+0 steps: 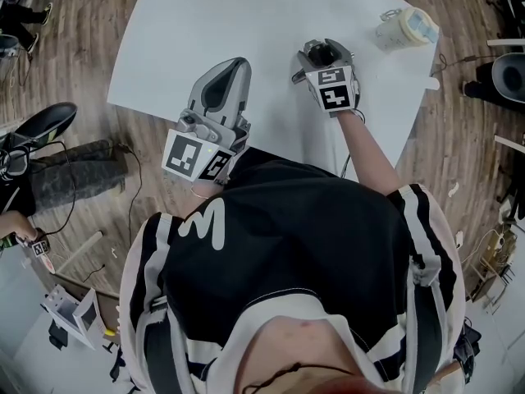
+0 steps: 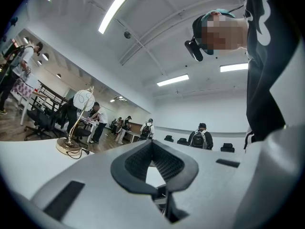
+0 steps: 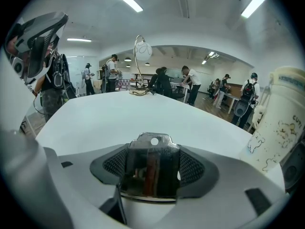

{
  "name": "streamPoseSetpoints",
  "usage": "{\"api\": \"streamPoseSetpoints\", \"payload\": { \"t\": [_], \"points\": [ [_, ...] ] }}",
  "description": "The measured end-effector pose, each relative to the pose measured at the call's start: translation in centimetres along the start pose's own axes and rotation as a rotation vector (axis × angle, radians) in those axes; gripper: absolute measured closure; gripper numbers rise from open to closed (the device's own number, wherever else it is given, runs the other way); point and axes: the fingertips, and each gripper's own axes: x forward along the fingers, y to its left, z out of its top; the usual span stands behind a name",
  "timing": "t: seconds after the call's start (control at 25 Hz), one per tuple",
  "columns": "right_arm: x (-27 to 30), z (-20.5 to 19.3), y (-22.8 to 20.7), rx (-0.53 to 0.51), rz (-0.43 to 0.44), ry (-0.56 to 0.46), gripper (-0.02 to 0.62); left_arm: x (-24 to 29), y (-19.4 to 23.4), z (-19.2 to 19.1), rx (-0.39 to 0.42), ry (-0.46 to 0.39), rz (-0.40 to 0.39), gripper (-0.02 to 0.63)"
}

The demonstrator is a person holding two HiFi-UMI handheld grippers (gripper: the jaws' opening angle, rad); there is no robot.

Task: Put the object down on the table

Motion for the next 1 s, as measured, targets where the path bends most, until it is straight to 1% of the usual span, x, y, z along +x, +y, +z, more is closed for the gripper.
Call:
{"api": "streamPoseSetpoints", "payload": {
  "t": [0.32, 0.48, 0.56, 0.72, 0.88, 1.0],
  "points": [
    [0.1, 0.0, 0.0, -0.008, 0.007, -0.026, 0.298, 0.3, -0.2, 0.0, 0.008, 0.005, -0.019, 0.601],
    [-0.7, 0.5, -0.1, 0.012, 0.012, -0.072, 0.297, 0.5, -0.1, -0.4, 0.005, 0.018, -0.026, 0.601],
    [-1.1, 0.5, -0.2, 0.042, 0.014, -0.095, 0.296, 0.8, -0.2, -0.6, 0.006, 0.021, -0.034, 0.601],
    [-2.7, 2.1, -0.9, 0.079, -0.002, -0.178, 0.298, 1.8, -0.5, -1.1, 0.006, 0.025, -0.058, 0.601],
    [-4.8, 4.7, -1.0, 0.135, 0.044, -0.268, 0.298, 2.7, -0.9, -1.5, 0.006, 0.032, -0.086, 0.601],
    [-7.2, 7.1, -1.5, 0.163, 0.036, -0.362, 0.298, 3.5, -1.2, -1.7, 0.007, 0.035, -0.108, 0.601]
  ]
}}
